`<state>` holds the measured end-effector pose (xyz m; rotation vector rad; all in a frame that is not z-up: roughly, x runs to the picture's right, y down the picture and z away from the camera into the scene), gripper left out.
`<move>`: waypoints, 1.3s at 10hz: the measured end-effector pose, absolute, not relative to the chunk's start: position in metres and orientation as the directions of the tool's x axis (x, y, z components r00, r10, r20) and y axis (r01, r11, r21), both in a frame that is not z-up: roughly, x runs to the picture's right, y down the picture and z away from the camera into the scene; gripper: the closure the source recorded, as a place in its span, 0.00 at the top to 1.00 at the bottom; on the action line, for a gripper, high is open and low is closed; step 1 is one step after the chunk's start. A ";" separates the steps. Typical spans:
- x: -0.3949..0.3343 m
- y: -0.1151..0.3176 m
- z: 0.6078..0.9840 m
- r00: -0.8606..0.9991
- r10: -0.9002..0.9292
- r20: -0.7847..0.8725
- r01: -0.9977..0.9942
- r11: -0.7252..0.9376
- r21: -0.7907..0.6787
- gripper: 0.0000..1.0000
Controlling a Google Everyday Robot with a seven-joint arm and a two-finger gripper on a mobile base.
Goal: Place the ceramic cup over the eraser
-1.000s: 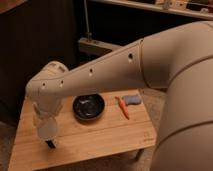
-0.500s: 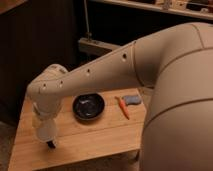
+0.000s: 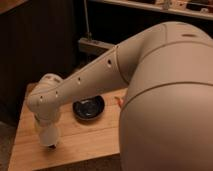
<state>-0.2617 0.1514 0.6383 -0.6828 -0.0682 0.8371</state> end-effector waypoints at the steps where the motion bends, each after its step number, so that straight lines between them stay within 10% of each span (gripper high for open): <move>1: -0.260 0.152 0.640 0.676 0.707 -0.205 -0.666 0.468 -0.581 0.32; 6: -0.258 0.151 0.639 0.652 0.724 -0.227 -0.671 0.410 -0.618 0.78; 13: -0.249 0.141 0.641 0.626 0.728 -0.280 -0.601 0.221 -0.768 0.80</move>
